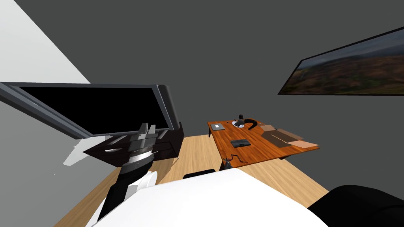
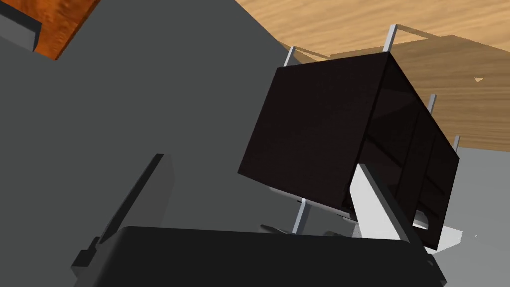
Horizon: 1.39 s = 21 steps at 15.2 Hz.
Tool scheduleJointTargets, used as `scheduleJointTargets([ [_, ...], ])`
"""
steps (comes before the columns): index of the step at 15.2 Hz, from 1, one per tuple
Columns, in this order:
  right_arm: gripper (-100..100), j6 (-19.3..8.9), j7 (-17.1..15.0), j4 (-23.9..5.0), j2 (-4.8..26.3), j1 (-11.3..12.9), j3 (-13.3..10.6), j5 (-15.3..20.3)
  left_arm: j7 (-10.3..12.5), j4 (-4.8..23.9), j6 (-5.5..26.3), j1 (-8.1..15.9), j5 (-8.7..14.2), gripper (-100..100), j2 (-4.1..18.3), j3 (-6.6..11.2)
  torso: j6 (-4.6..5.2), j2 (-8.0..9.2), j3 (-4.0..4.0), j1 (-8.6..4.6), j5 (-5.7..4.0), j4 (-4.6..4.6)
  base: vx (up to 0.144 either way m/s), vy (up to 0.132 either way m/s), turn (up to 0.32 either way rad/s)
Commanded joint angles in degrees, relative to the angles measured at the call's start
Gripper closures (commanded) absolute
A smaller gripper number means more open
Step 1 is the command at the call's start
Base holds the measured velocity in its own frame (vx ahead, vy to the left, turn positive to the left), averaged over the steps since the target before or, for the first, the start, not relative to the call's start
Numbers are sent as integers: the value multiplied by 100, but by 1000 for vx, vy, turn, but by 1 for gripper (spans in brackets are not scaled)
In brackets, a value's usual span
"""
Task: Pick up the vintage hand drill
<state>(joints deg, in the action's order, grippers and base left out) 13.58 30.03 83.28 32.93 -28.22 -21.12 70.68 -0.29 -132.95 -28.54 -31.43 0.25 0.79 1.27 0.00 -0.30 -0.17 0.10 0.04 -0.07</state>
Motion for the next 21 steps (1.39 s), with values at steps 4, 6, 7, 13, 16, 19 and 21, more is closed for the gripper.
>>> scheduleJointTargets([
  [4,-100,-75,371,-540,148,-48,-184,630,0,0,0,0,0,0,0,0,0,2,1,1,0,1,89,25,58],
  [6,-100,-75,371,-564,148,-48,-184,756,0,0,0,0,0,0,0,0,0,0,0,1,0,0,88,17,46],
  [7,-100,-136,493,-763,236,-53,-299,988,0,0,0,0,0,0,0,0,0,2,2,-2,0,1,103,6,66],
  [13,-100,-252,727,-1250,399,-63,-517,1565,0,0,0,0,0,0,0,0,0,-4,-2,-8,-2,-1,105,3,51],
  [16,-100,-307,838,-1460,474,-68,-620,1866,0,0,0,0,0,0,0,0,0,-2,-1,-8,-1,0,95,-8,49],
  [19,-100,-307,838,-1460,474,-68,-620,1999,0,0,0,0,0,0,0,0,0,-1,-1,-16,-3,0,82,-19,27],
  [21,-100,-358,943,-1660,545,-73,-718,2279,0,0,0,0,0,0,0,0,-1,5,3,-10,-2,2,93,-6,53],
])
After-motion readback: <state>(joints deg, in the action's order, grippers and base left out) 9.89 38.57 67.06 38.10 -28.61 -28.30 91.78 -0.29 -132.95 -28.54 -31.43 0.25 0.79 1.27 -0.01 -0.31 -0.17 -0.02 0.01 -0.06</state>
